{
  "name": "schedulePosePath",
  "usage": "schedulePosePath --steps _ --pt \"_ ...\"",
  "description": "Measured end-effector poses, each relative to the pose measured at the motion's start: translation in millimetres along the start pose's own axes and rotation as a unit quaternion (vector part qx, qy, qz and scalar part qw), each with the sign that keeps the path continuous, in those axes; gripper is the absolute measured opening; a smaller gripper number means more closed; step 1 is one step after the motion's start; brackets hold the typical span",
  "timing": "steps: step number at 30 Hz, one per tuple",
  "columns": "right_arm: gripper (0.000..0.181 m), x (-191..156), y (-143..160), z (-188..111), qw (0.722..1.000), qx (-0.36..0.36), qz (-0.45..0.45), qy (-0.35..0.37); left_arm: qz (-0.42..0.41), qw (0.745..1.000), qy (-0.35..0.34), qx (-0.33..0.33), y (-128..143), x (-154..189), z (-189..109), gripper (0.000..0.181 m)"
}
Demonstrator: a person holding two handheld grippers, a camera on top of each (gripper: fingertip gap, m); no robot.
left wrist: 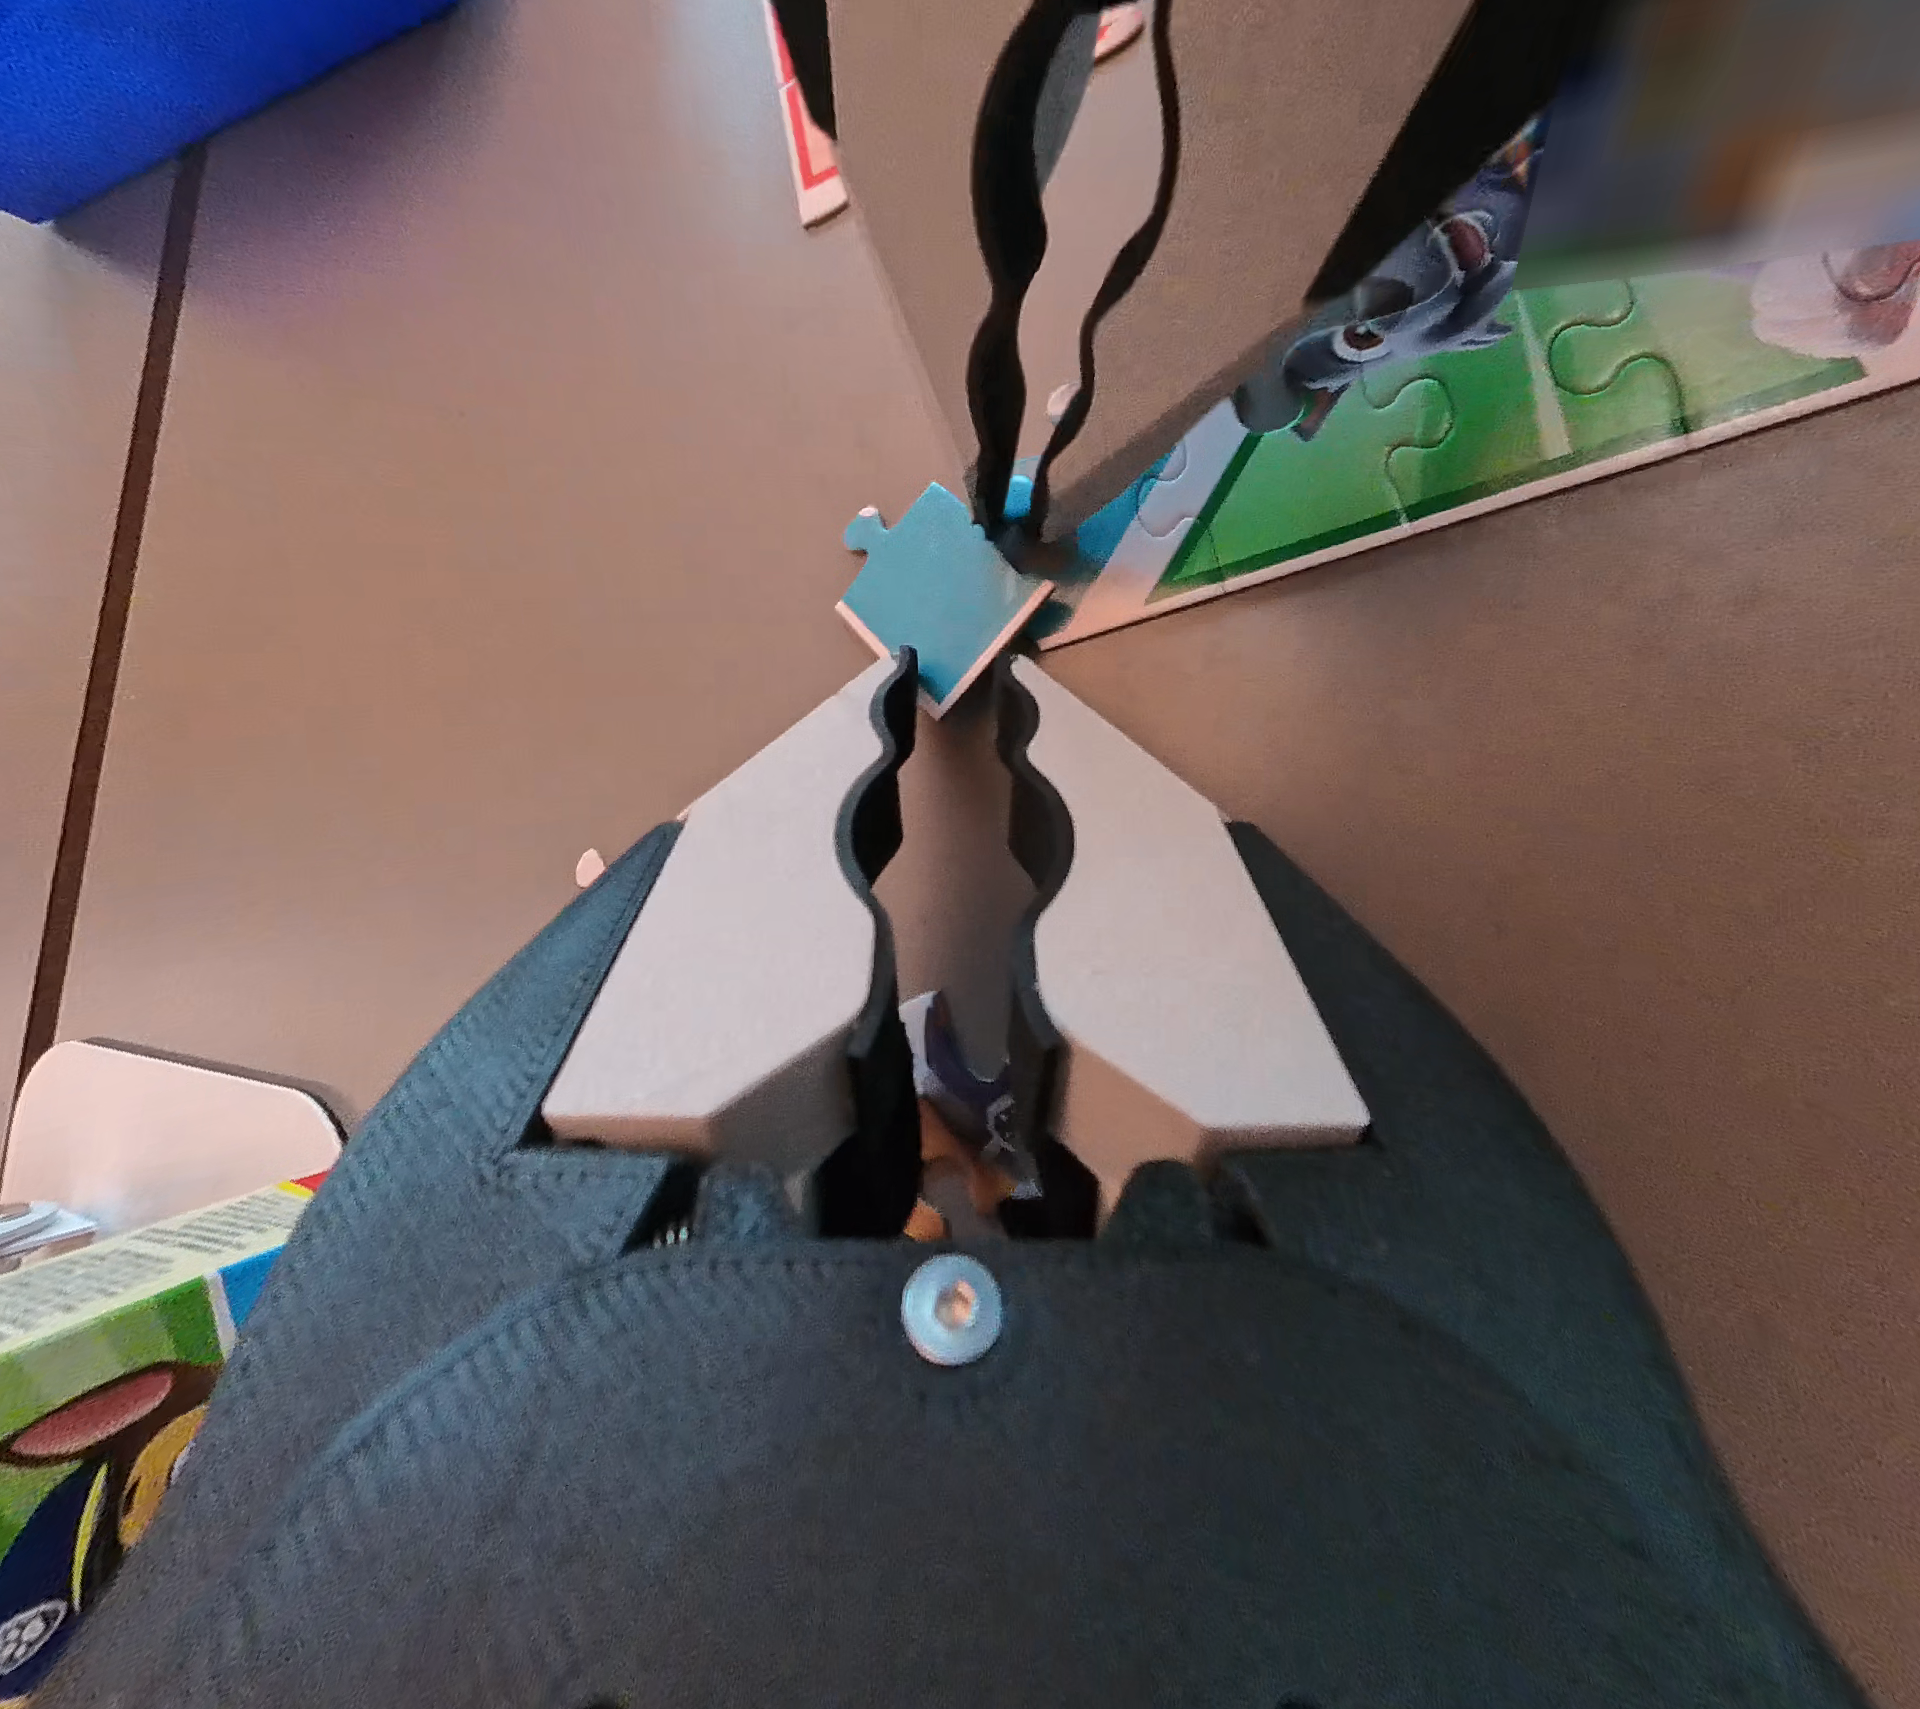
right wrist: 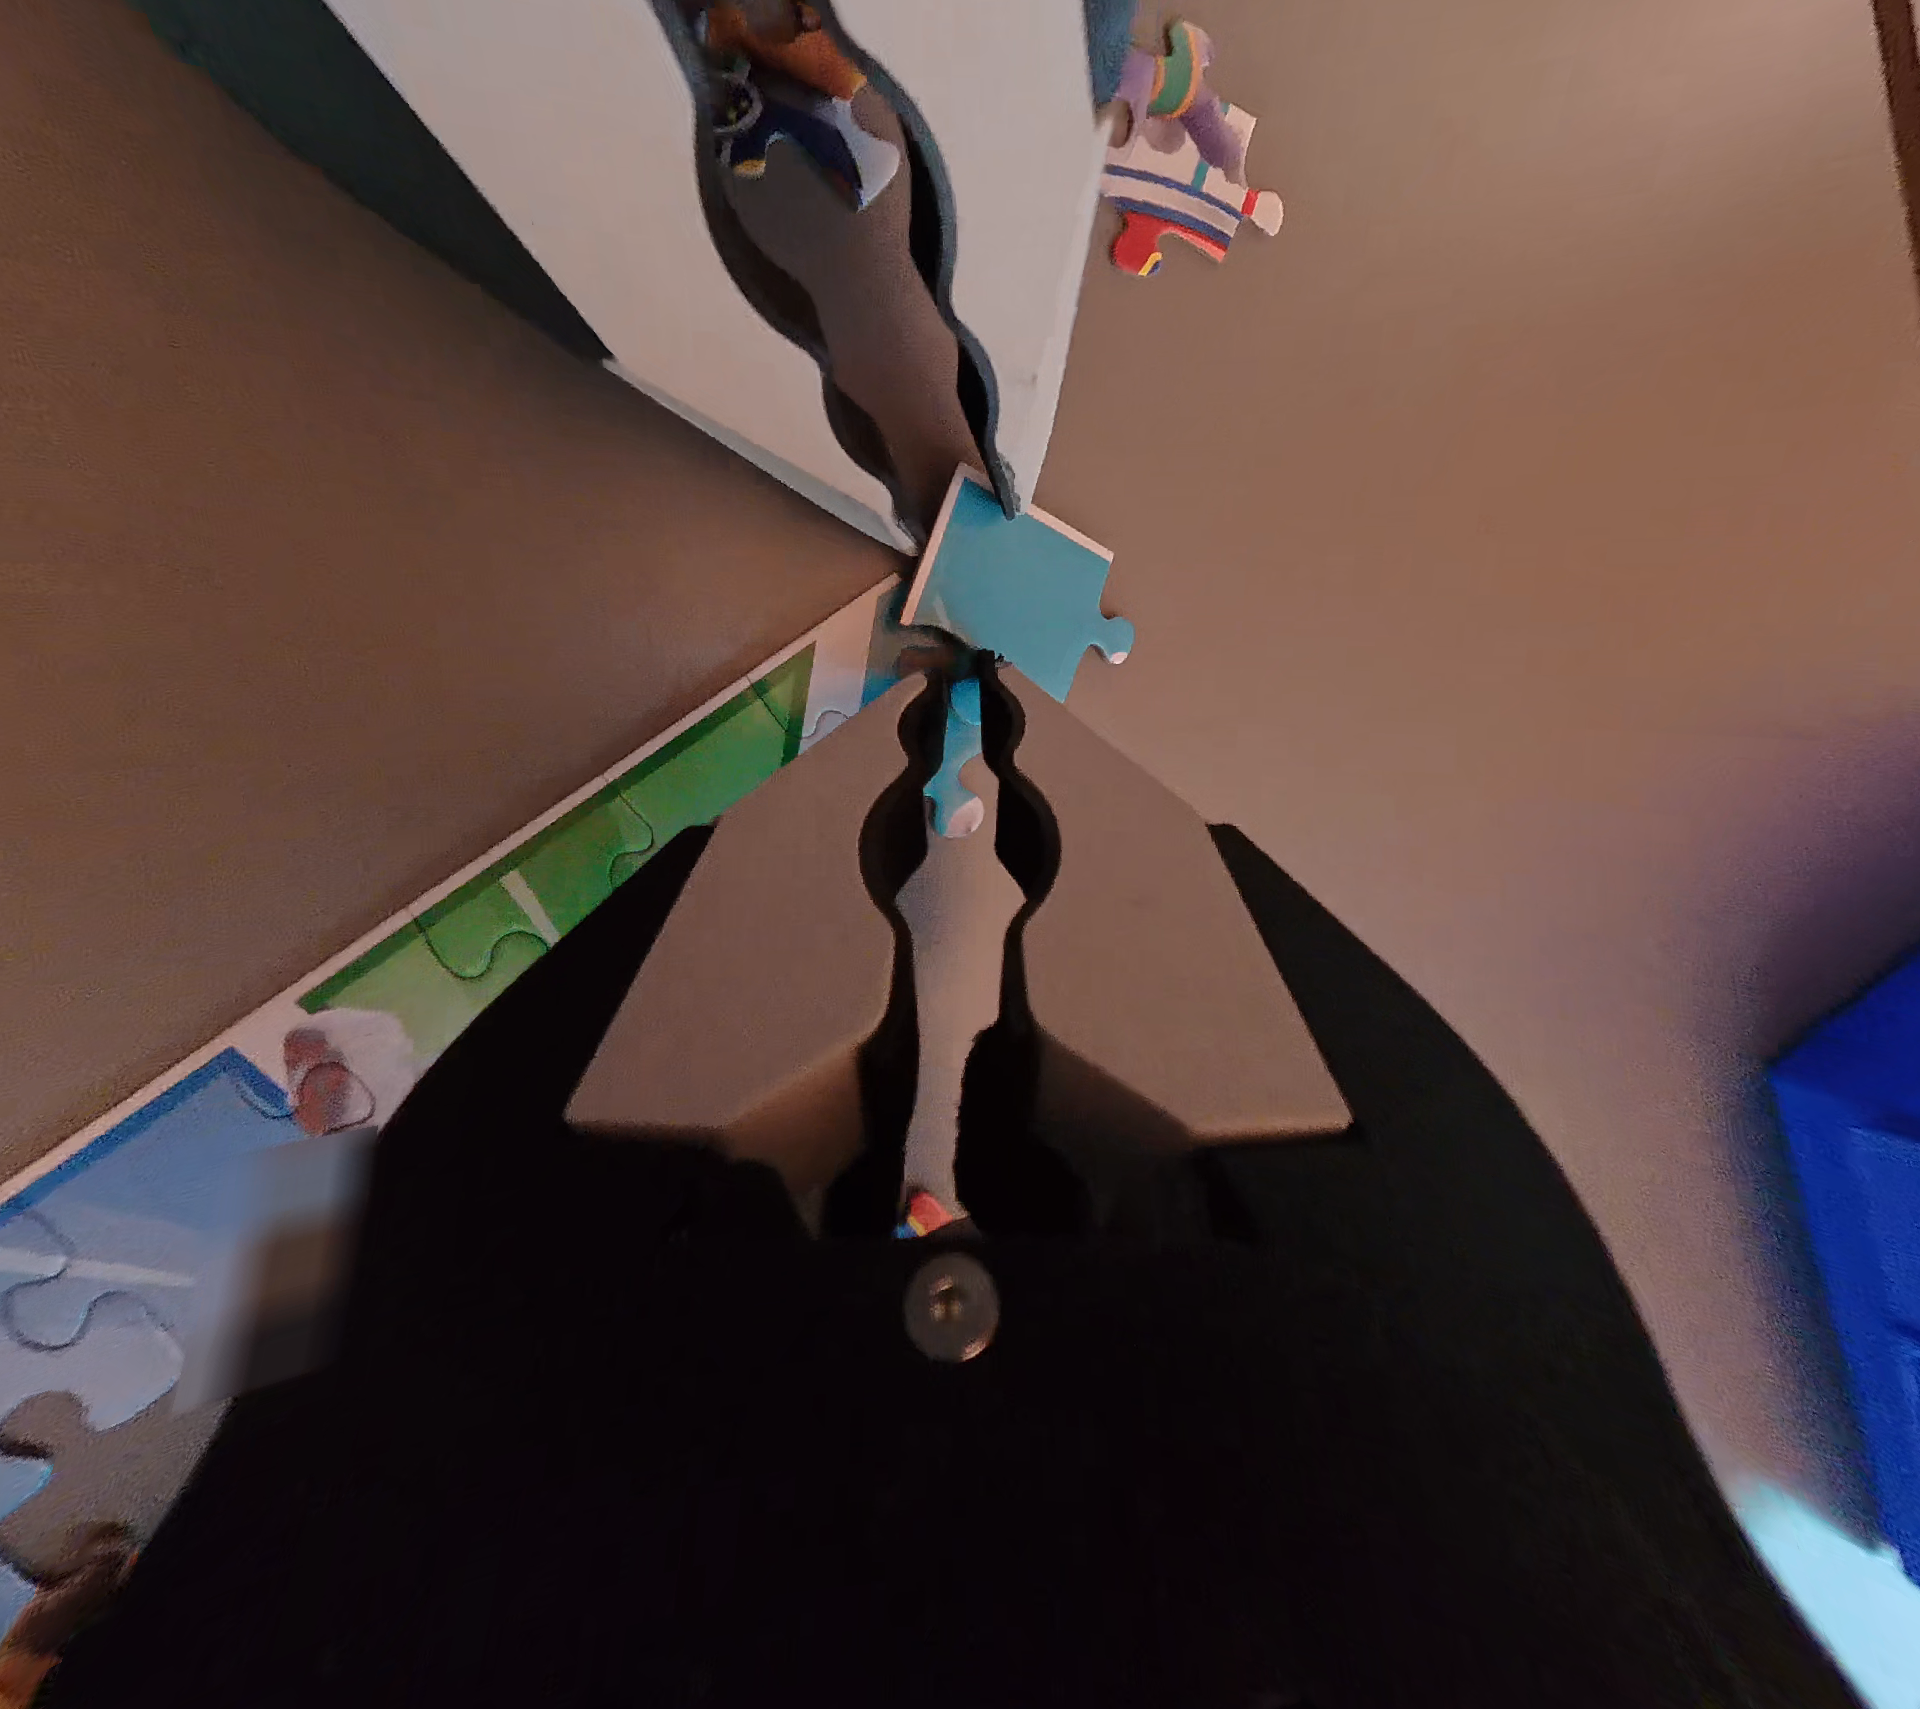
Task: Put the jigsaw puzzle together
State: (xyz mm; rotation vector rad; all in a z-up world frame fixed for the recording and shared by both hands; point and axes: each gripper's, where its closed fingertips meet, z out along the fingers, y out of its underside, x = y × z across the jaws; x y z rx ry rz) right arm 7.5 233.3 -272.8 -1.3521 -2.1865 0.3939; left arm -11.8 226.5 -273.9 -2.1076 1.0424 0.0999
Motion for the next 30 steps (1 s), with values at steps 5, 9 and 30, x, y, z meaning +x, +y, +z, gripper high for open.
schedulePosePath --steps 5,9,30 --pt "0.000 -9.3 -3.6 -0.5 0.996 0.029 0.060 -0.062 -0.001 1.000 0.015 -0.009 2.4 -0.5 1.0 0.007" --pt "0.000 -2.6 -6.7 -8.1 0.990 0.065 0.093 -0.082 -0.004 1.000 0.024 -0.017 8.6 -5.9 -2.8 0.005" --pt "0.000 -4.5 -4.6 -6.8 0.989 0.050 -0.061 -0.126 0.091 0.994 0.045 -0.034 8.6 -7.0 0.4 0.002"
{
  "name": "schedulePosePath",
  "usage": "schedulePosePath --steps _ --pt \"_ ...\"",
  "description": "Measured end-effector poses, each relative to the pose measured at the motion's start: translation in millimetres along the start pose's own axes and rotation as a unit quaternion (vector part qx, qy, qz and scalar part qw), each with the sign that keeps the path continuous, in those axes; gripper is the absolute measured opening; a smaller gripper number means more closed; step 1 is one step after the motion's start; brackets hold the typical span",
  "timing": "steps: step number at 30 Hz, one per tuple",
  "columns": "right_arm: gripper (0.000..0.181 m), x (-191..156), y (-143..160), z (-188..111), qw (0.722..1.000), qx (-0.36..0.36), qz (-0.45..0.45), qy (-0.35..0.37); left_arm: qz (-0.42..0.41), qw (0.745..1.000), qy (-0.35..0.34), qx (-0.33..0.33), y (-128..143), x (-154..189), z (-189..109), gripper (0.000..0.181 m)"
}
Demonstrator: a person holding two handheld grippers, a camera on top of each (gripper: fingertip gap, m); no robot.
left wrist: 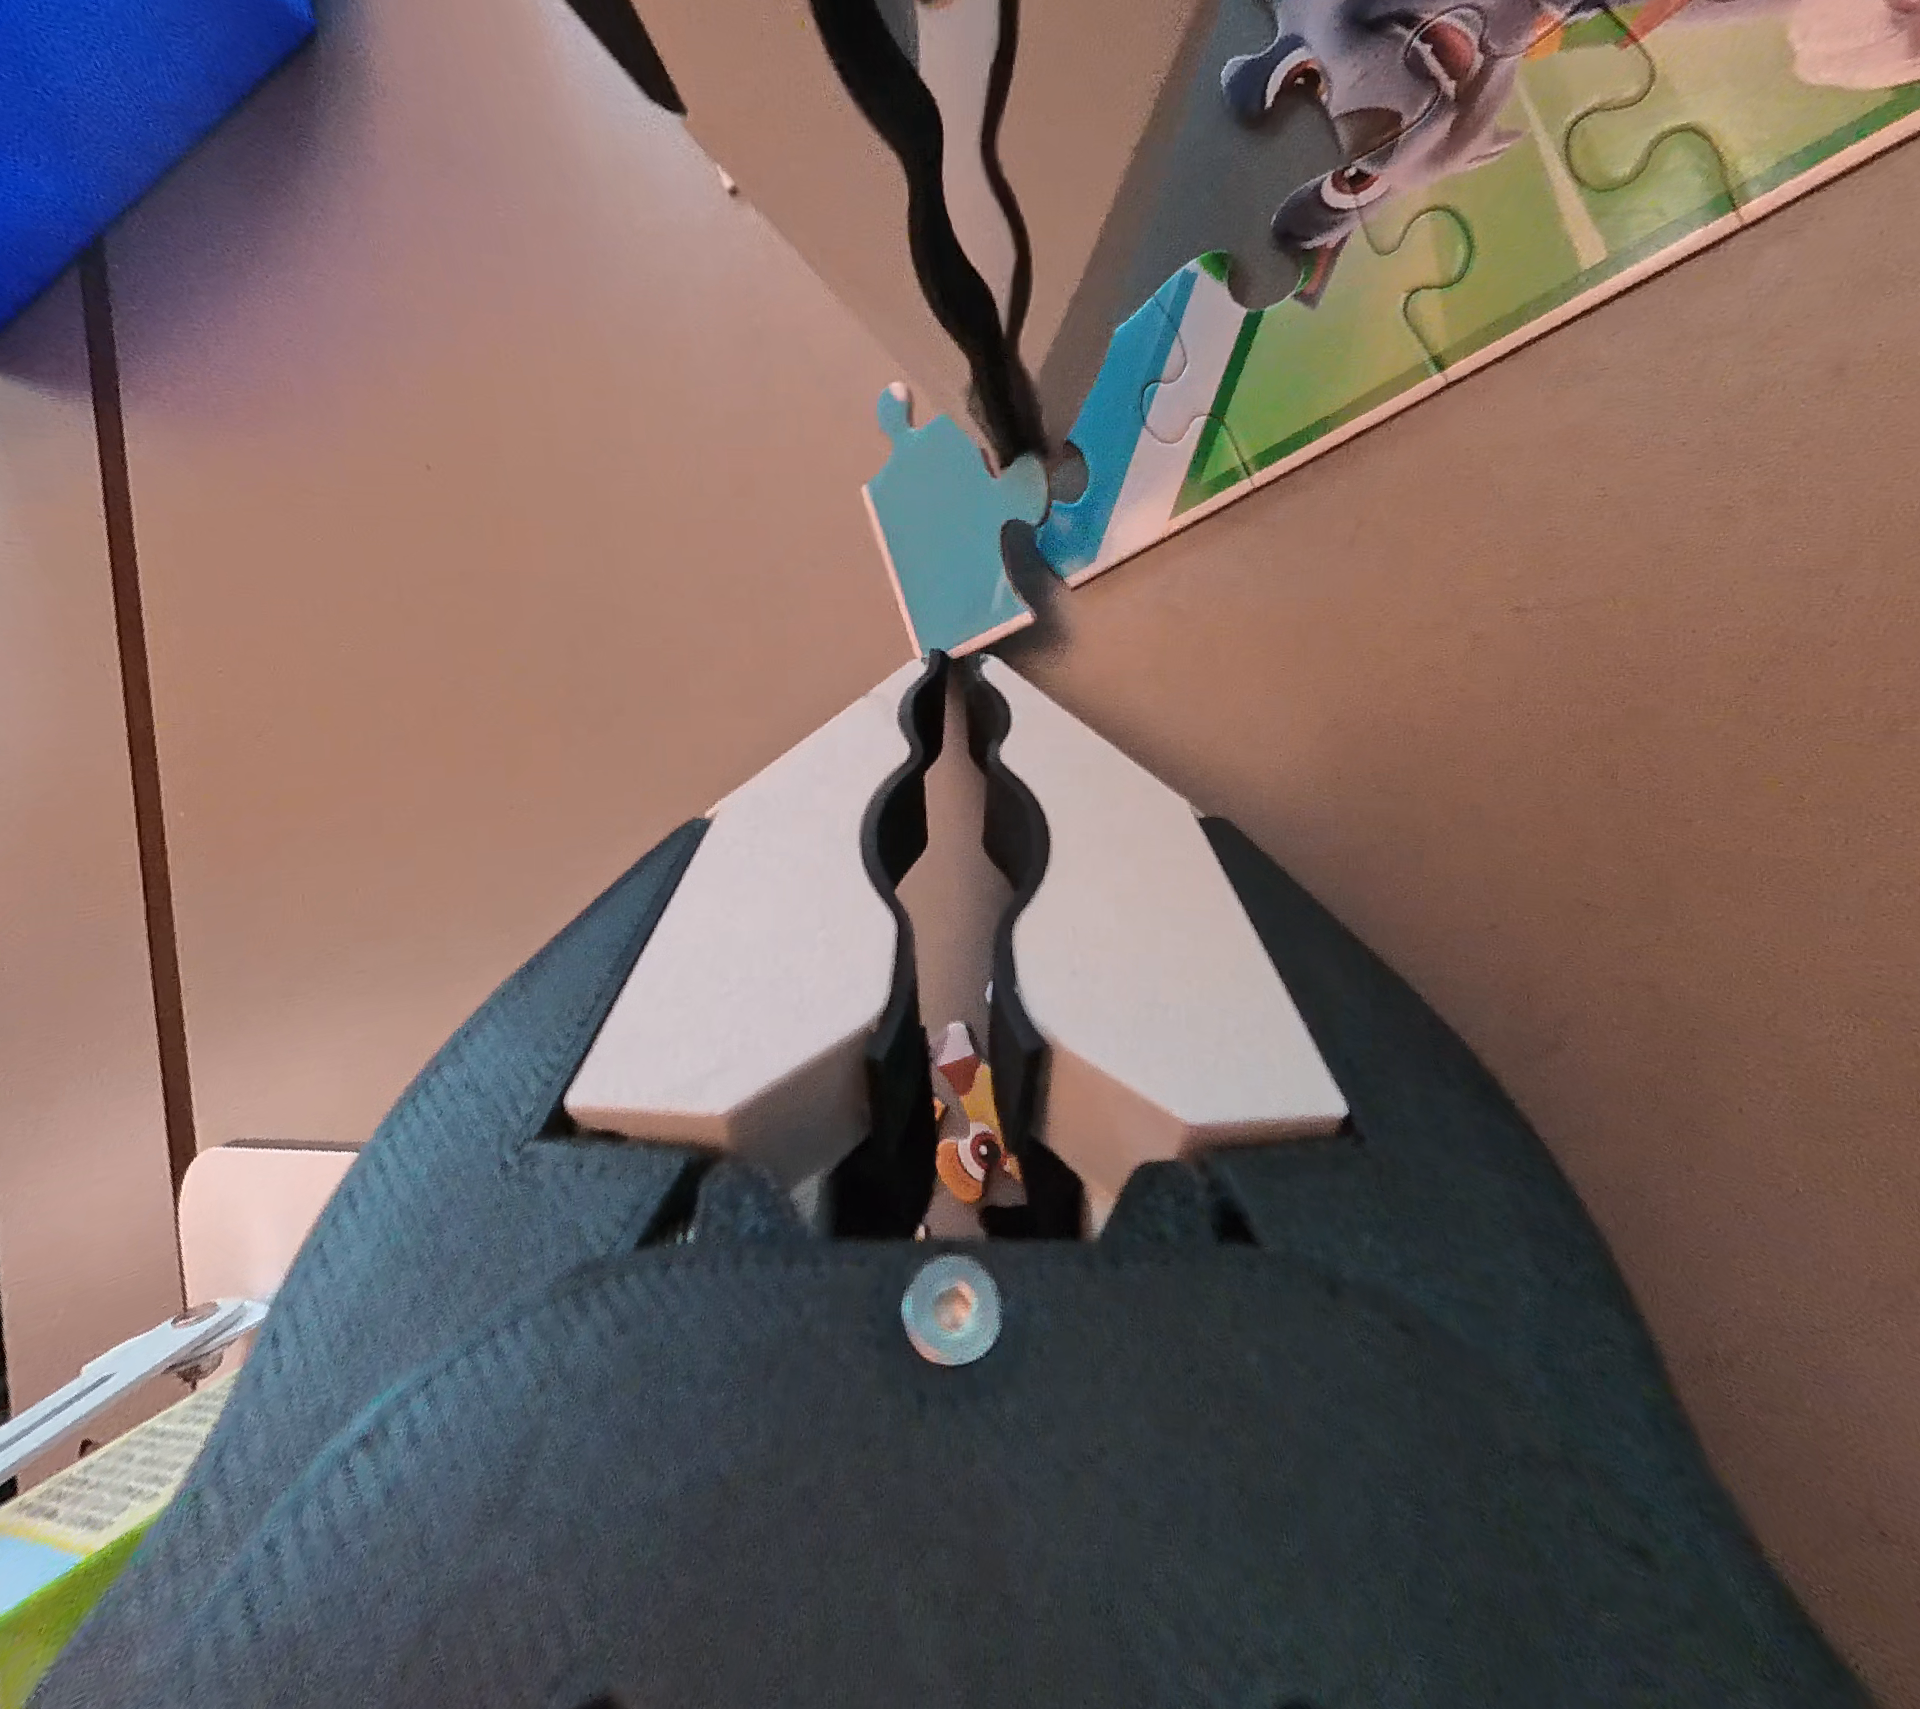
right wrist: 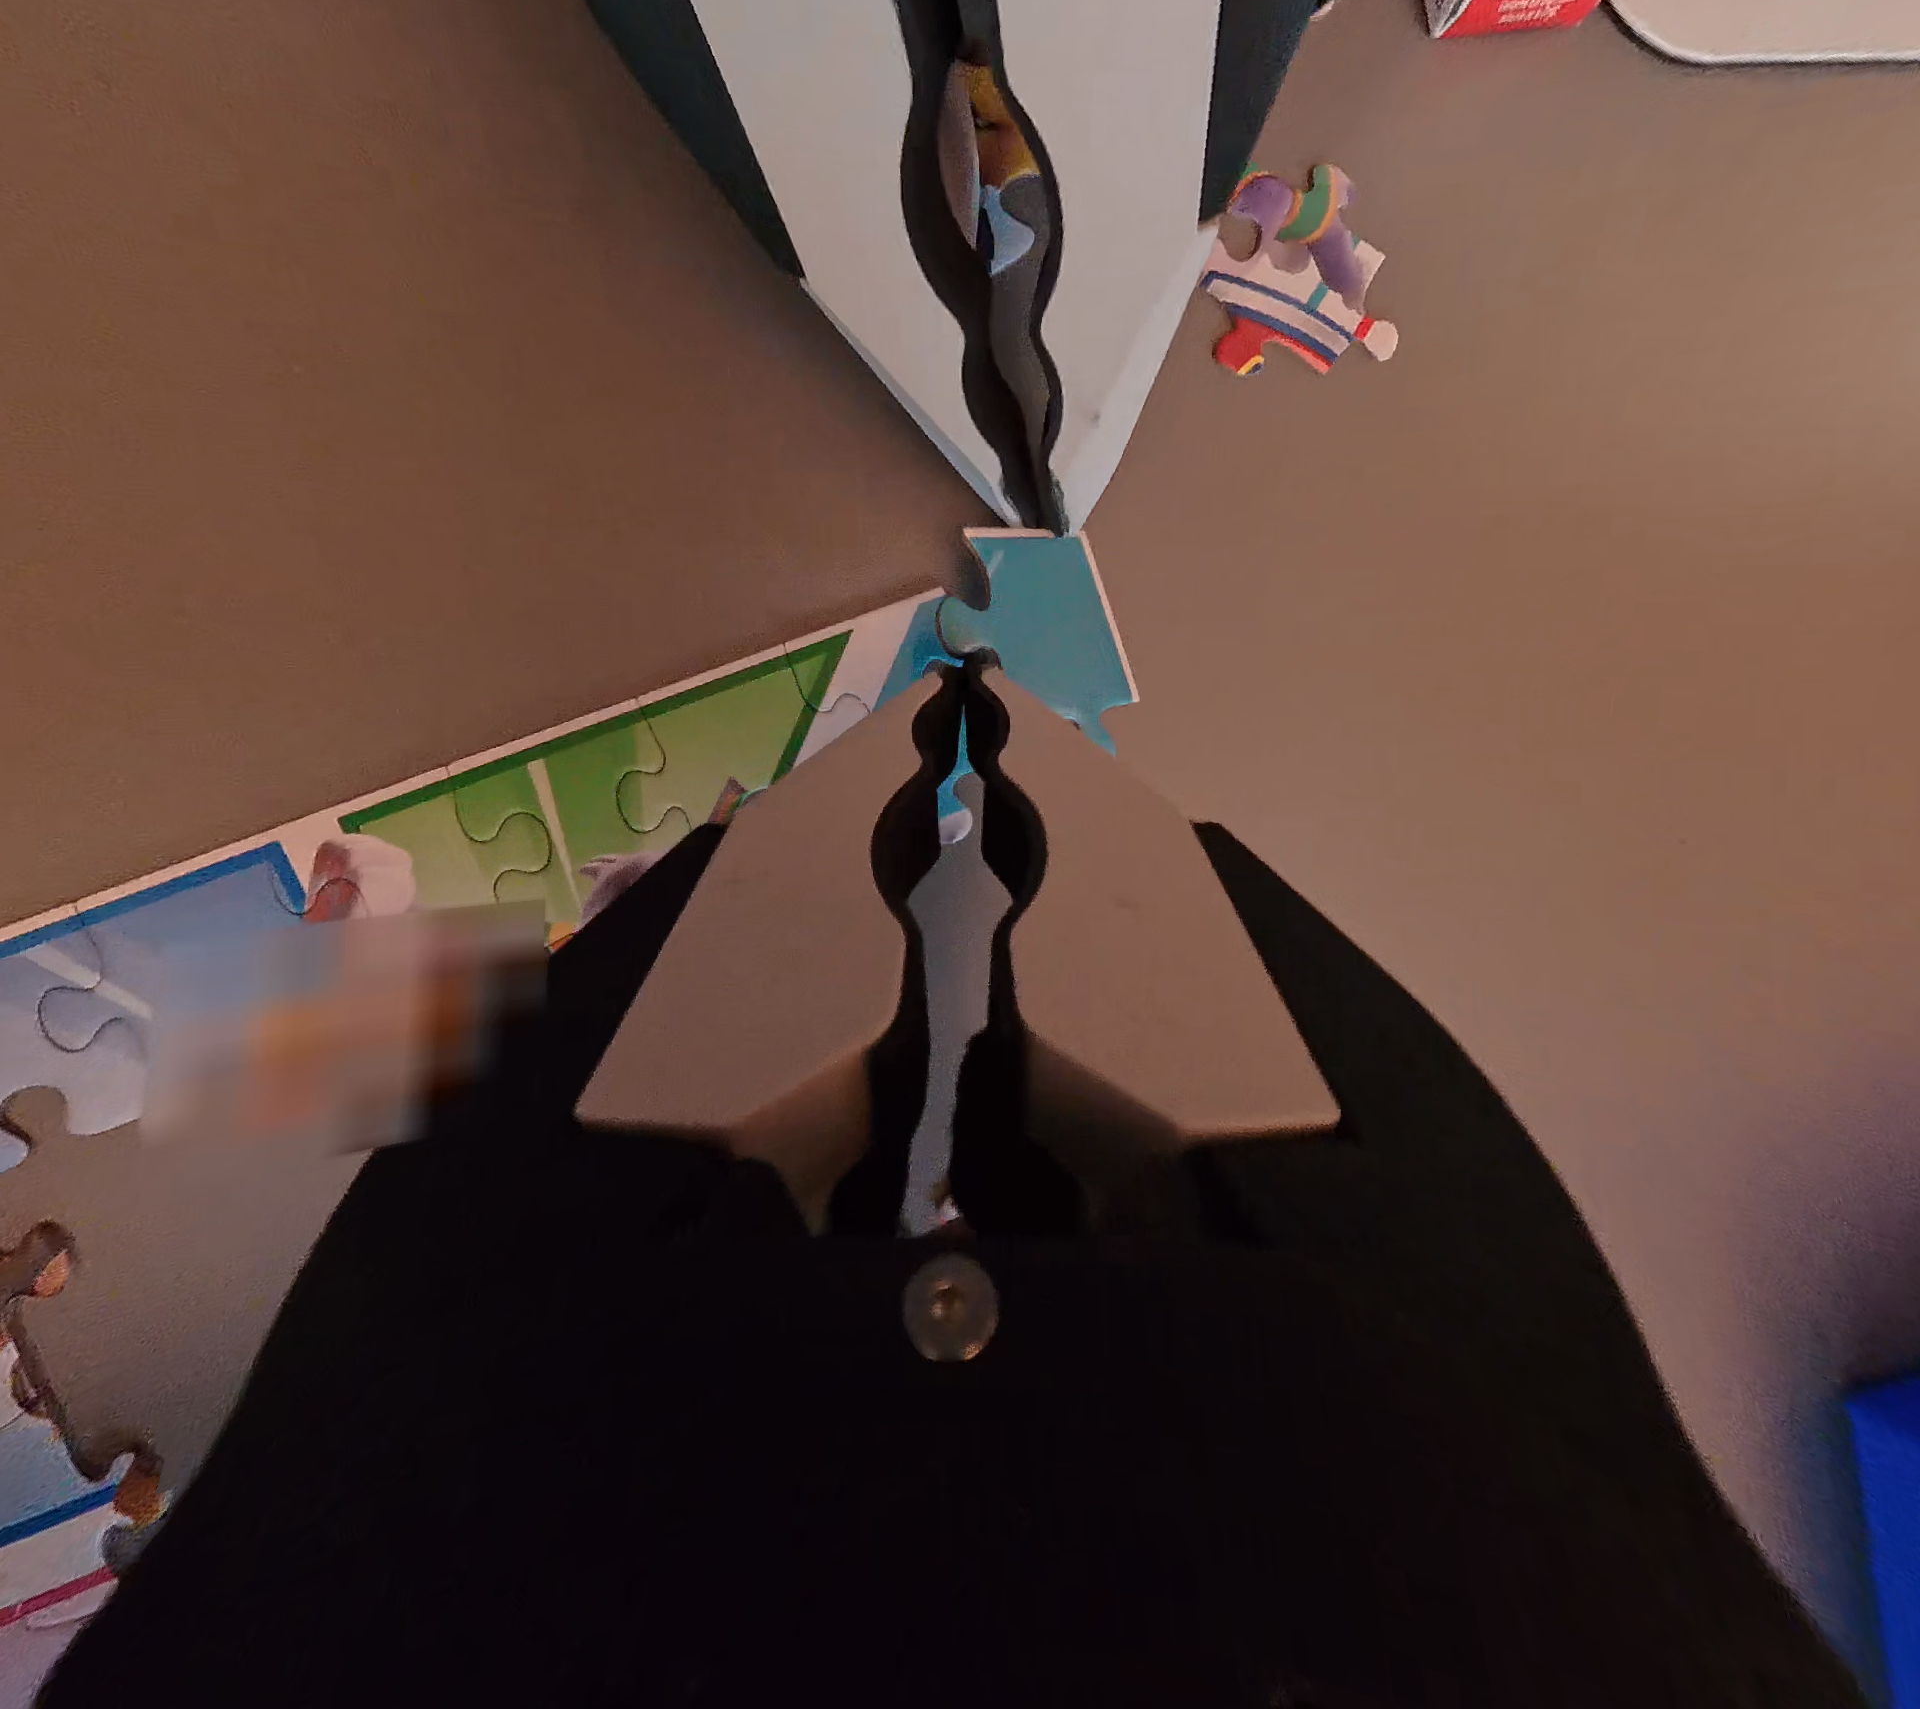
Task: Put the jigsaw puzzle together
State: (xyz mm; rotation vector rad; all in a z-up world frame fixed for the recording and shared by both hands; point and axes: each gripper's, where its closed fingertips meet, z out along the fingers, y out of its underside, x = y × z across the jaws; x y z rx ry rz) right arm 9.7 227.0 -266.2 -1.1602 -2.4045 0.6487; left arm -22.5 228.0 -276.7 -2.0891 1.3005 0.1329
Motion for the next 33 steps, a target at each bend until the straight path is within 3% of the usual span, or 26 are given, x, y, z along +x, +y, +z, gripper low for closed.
schedulePosePath --steps 7,13,18,25,33 --pt "0.012 -6.8 11.8 -1.8 0.999 -0.034 0.028 -0.024 -0.001 1.000 0.000 -0.009 -0.6 0.6 1.4 0.000" --pt "0.000 5.2 -2.5 -10.5 0.998 0.013 0.054 -0.008 0.000 1.000 0.000 -0.015 -0.6 0.6 1.2 0.000" --pt "0.000 4.1 3.4 10.5 0.998 -0.001 0.066 -0.018 -0.004 1.000 -0.002 -0.019 -0.6 -0.3 1.4 0.000" --pt "0.000 7.3 0.2 4.8 0.999 -0.003 0.045 0.020 -0.011 1.000 -0.001 -0.018 -0.5 -0.9 1.6 0.000" --pt "0.000 -4.3 -0.4 11.0 1.000 -0.017 0.026 -0.005 -0.017 1.000 0.012 -0.017 -3.4 3.7 -0.2 0.000"
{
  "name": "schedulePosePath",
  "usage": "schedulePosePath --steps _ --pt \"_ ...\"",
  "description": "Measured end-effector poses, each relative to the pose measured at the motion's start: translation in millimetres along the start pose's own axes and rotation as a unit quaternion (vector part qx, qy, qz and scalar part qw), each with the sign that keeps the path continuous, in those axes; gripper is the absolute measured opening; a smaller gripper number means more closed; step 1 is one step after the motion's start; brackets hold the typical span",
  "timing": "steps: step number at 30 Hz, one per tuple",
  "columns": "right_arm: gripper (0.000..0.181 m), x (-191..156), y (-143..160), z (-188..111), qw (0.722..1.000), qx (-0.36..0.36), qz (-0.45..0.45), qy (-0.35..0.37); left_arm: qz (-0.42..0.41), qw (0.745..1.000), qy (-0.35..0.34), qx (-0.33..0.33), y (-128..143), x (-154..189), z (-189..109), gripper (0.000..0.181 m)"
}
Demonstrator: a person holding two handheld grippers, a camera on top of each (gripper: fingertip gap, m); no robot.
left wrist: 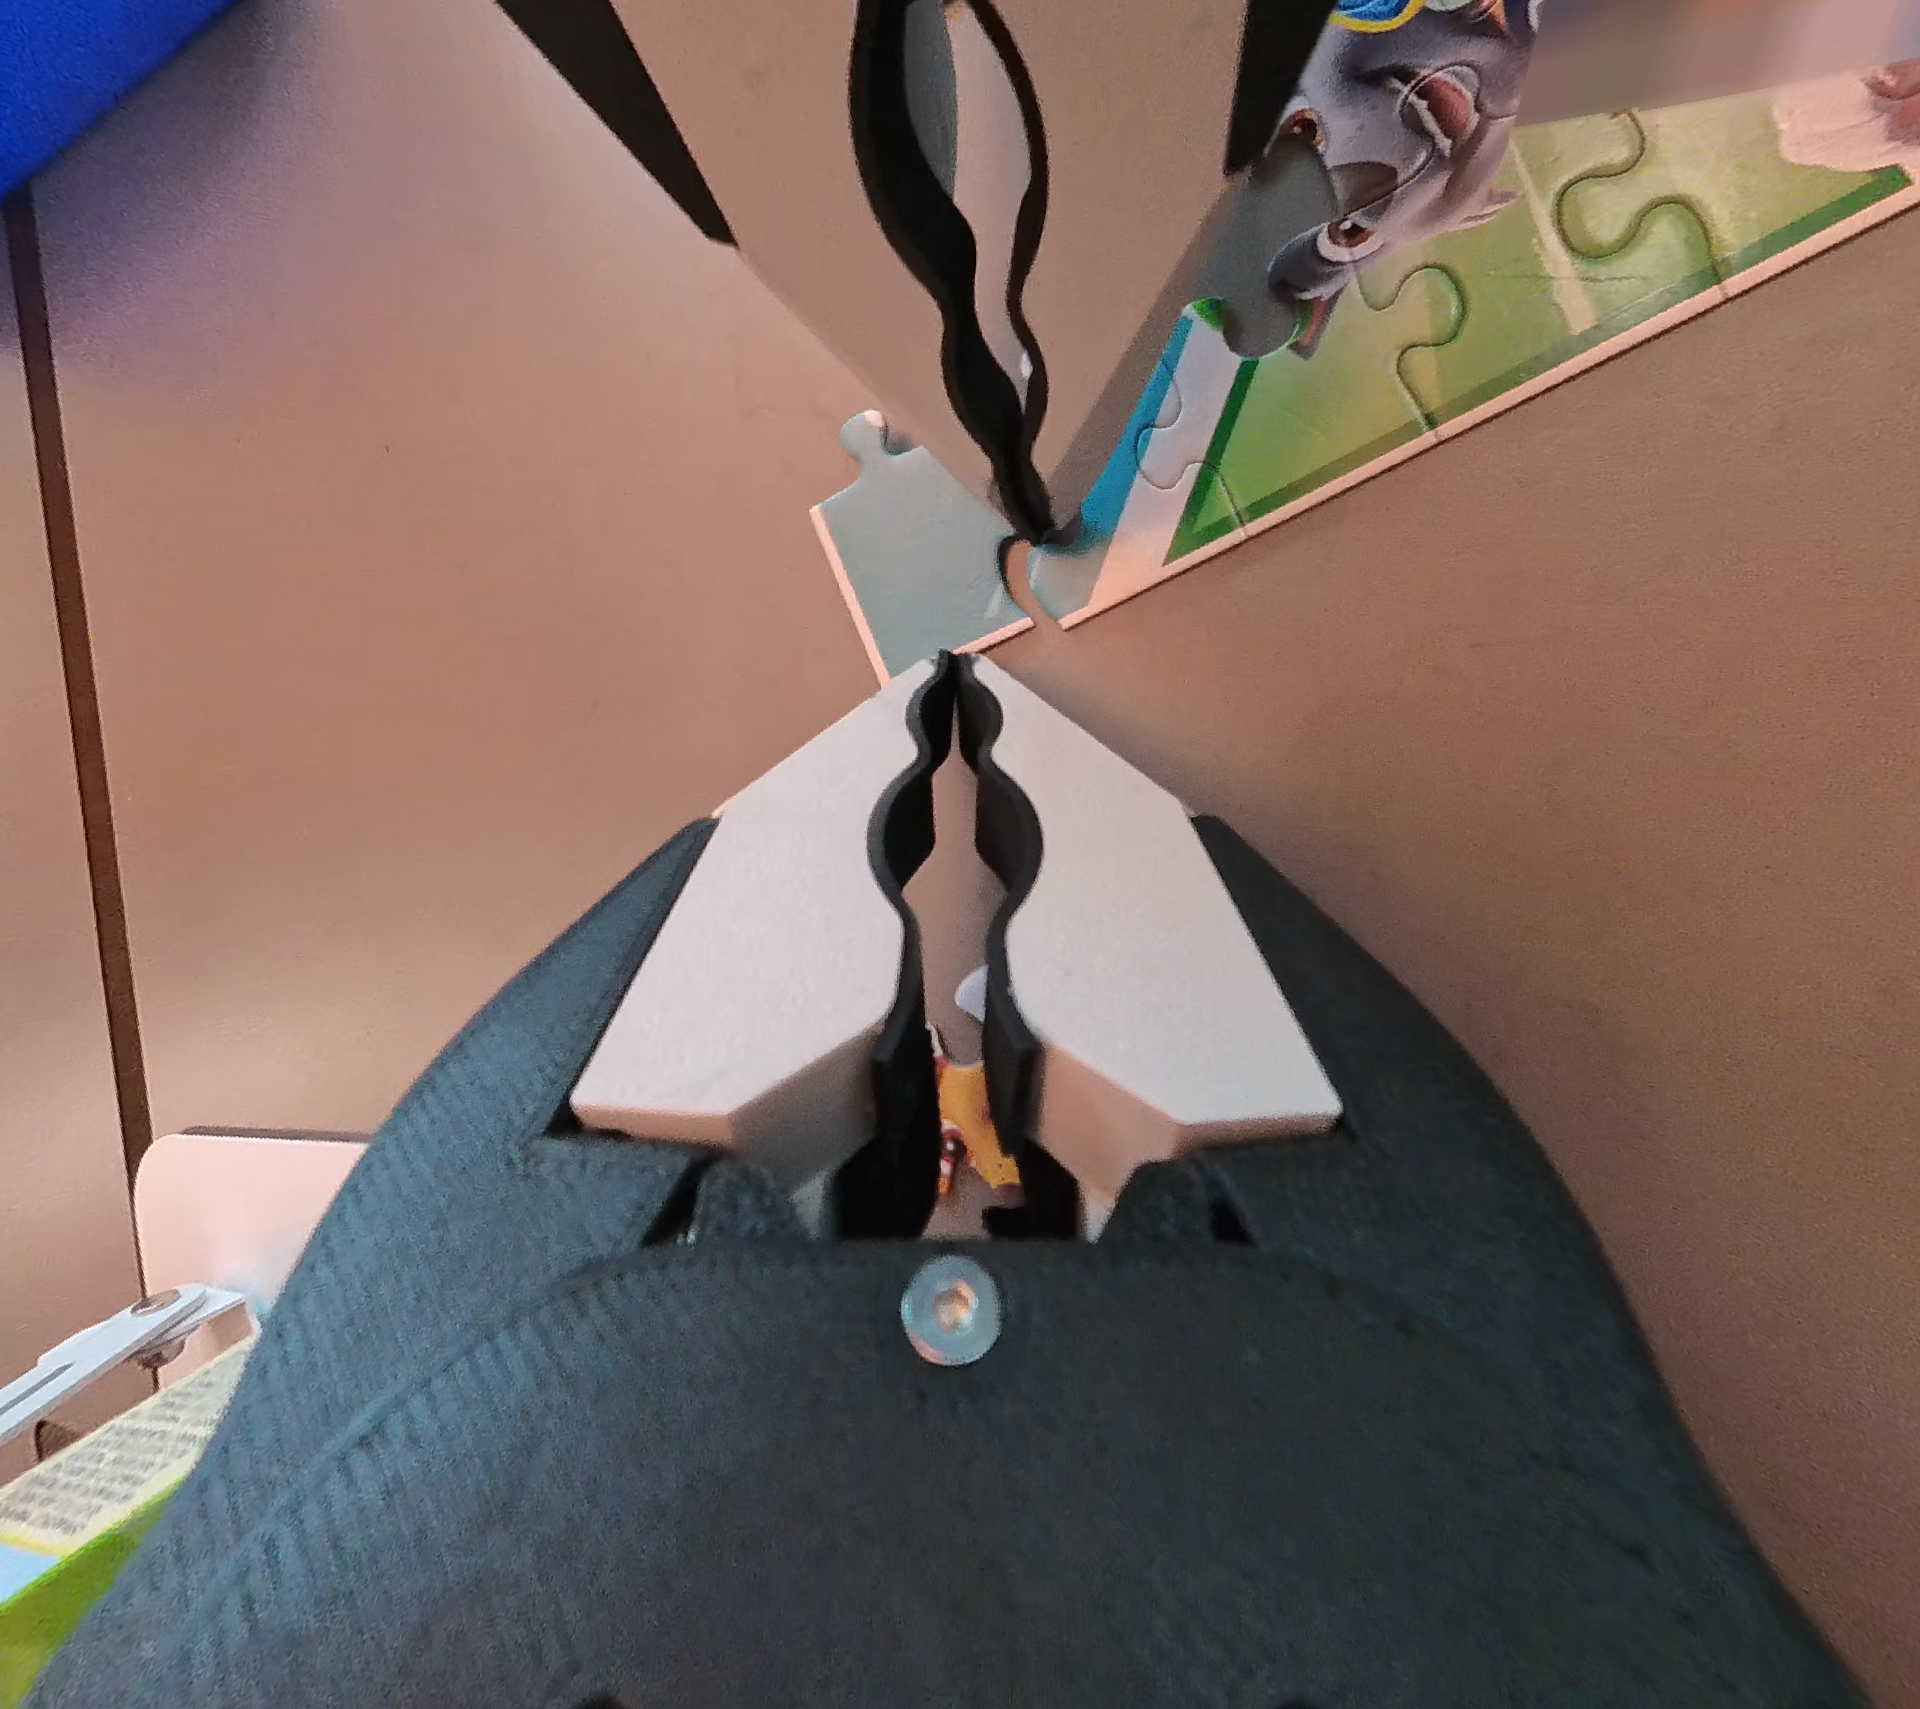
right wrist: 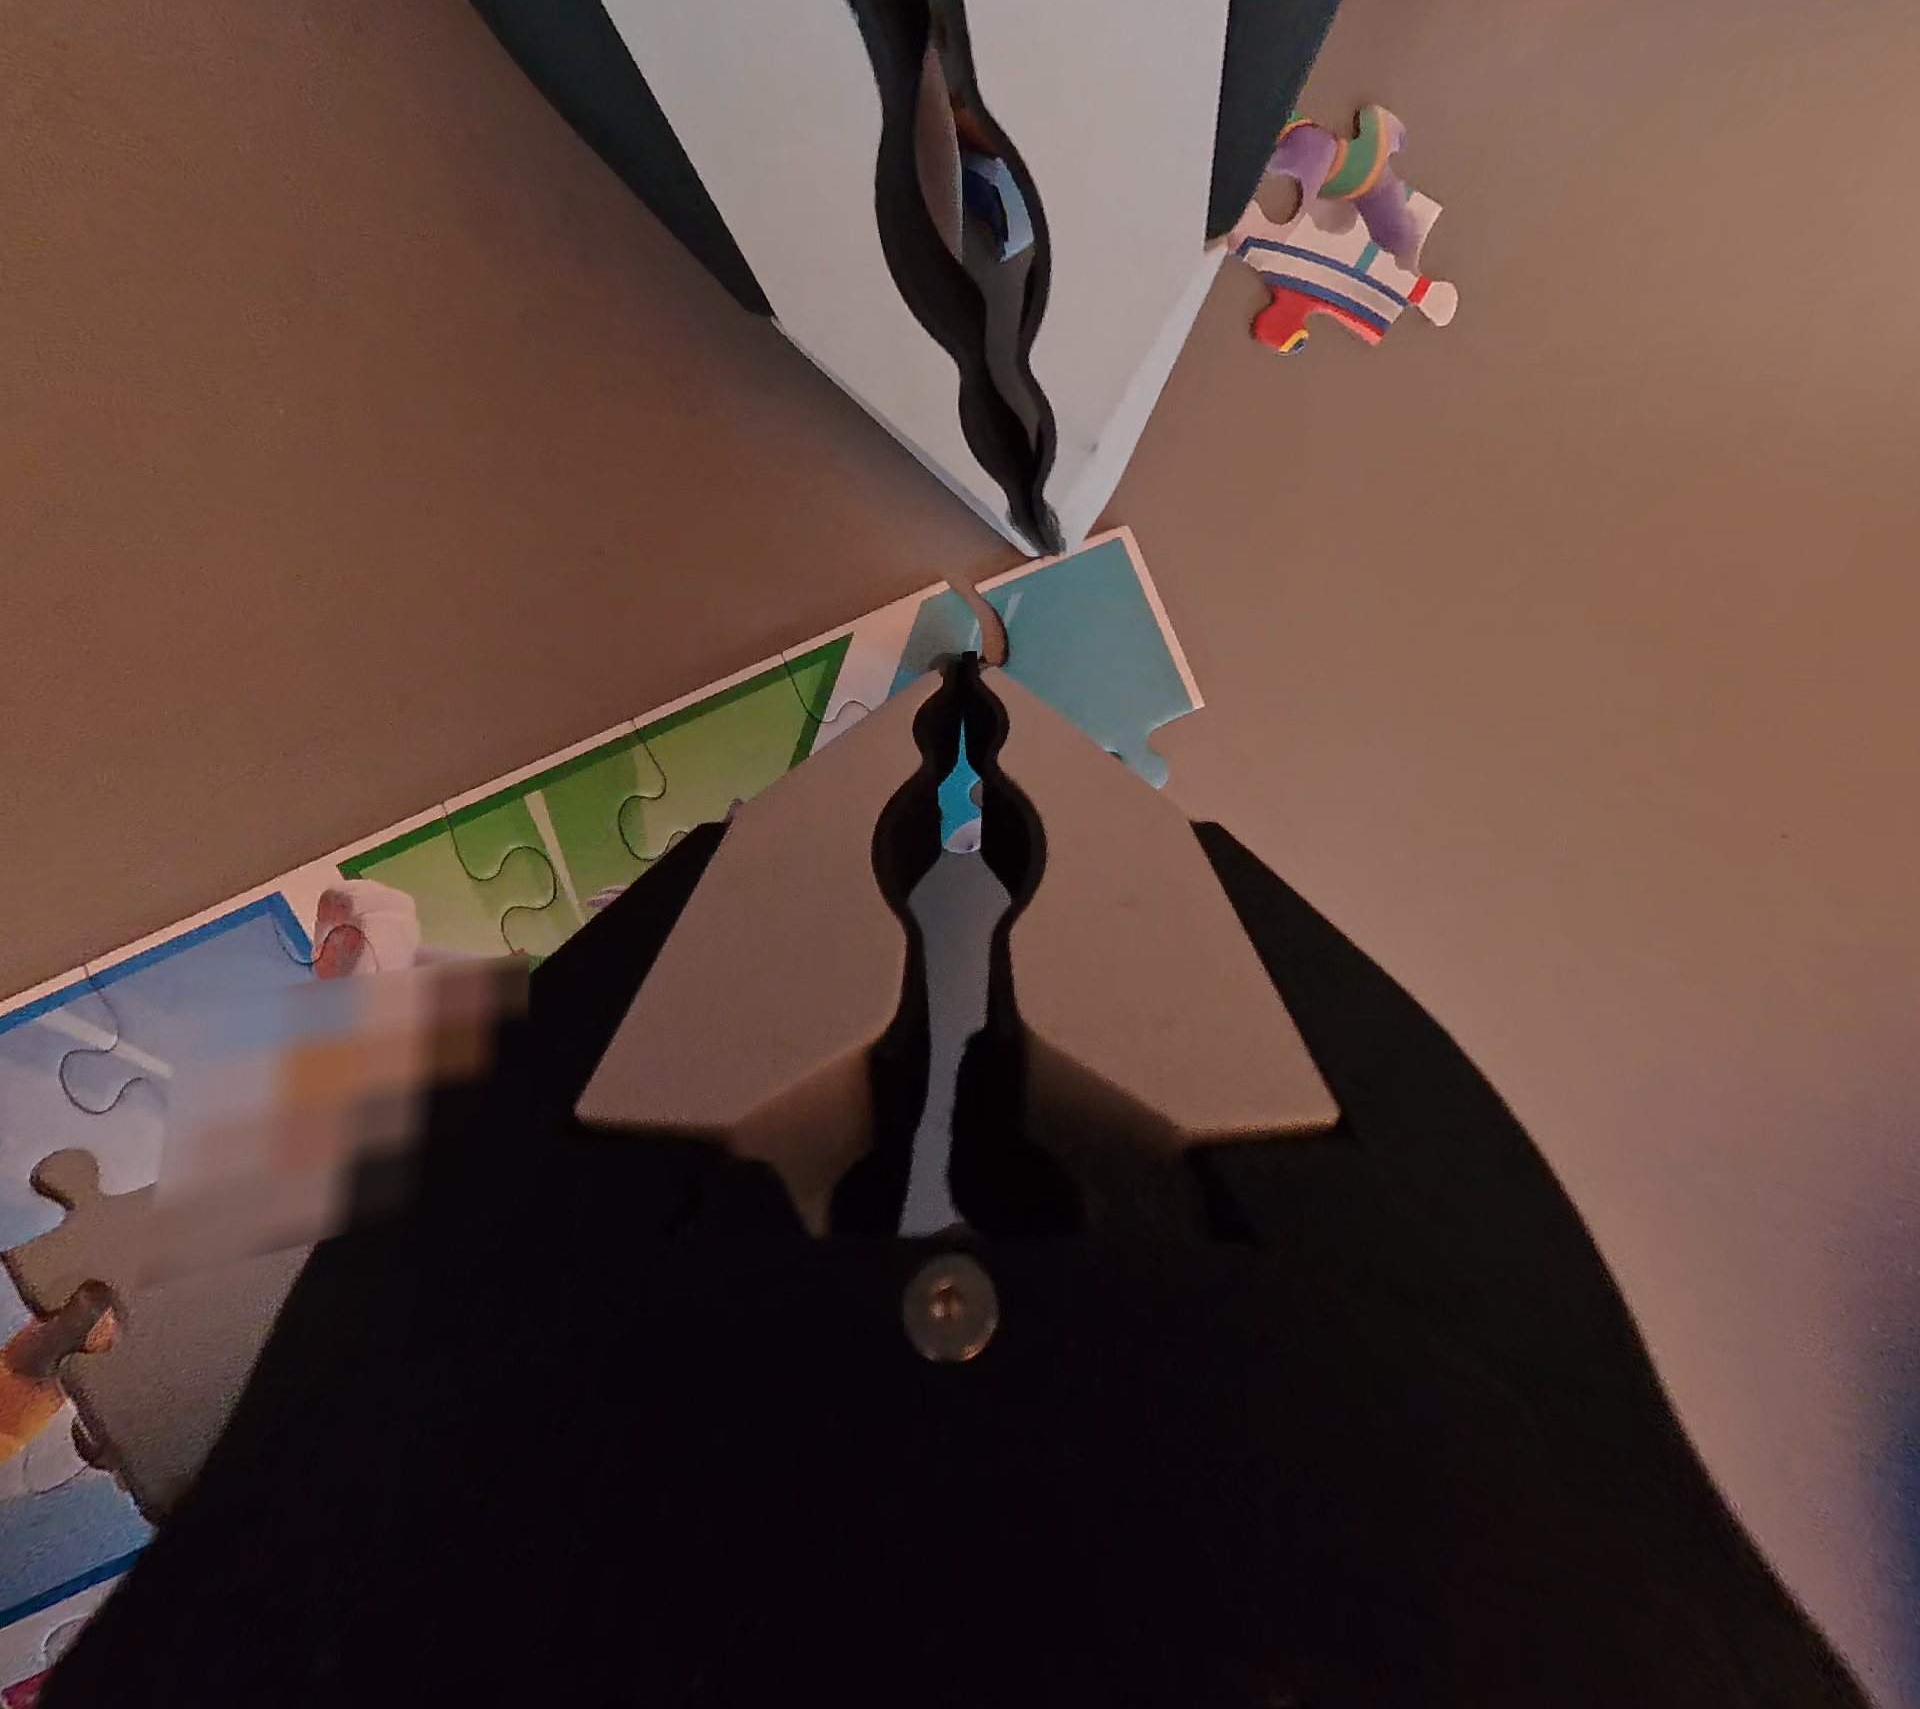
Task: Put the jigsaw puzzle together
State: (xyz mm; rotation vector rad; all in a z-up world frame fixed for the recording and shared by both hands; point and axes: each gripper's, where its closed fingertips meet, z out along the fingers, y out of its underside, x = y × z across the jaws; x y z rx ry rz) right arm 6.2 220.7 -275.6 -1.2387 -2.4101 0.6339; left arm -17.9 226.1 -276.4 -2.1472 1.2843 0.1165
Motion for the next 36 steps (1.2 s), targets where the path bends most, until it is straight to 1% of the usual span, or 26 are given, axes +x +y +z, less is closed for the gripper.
schedulePosePath --steps 4,8,12,13,16,20,22,24,26,29,34,36 --pt "0.000 -3.5 -0.3 0.2 1.000 0.006 -0.002 -0.013 -0.013 1.000 -0.003 0.010 -2.7 -3.8 -2.8 0.000" --pt "0.000 5.9 -3.2 -8.3 1.000 0.015 0.008 0.007 -0.036 0.999 -0.001 0.019 -5.6 -8.0 0.5 0.000" --pt "0.000 17.9 5.0 -7.3 0.999 0.003 0.032 0.022 -0.053 0.998 0.020 0.016 -2.8 -3.4 4.2 0.000" --pt "0.000 17.3 7.1 -4.9 0.999 -0.003 0.030 0.020 -0.057 0.998 0.028 0.020 -3.6 -1.6 3.7 0.000" --pt "0.000 11.7 3.1 -1.3 1.000 0.008 0.027 0.003 -0.061 0.997 0.038 0.016 -2.6 0.9 1.6 0.000" --pt "0.000 8.9 1.5 0.0 1.000 0.010 0.013 0.002 -0.074 0.996 0.026 0.038 -9.0 -6.2 -1.5 0.000" --pt "0.000 8.4 2.2 -0.5 1.000 0.011 0.007 0.002 -0.084 0.996 0.002 0.040 -8.8 -15.9 0.6 0.000" --pt "0.000 8.1 2.6 -0.6 1.000 0.013 0.003 0.002 -0.100 0.994 0.002 0.040 -9.4 -19.2 5.1 0.000" --pt "0.000 7.7 2.9 -1.0 1.000 0.011 -0.006 0.006 -0.106 0.994 0.007 0.028 -5.9 -17.0 10.5 0.000" --pt "0.000 8.2 3.4 -1.3 1.000 0.008 -0.011 0.011 -0.122 0.992 0.021 0.029 -7.0 -14.1 9.9 0.000" --pt "0.000 9.7 5.6 -2.1 0.999 -0.013 -0.027 0.031 -0.125 0.992 0.028 0.012 -7.4 -8.2 7.9 0.000" --pt "0.000 11.3 6.0 -2.6 0.999 -0.020 -0.028 0.038 -0.134 0.990 0.042 0.014 -10.2 -2.8 7.3 0.000"
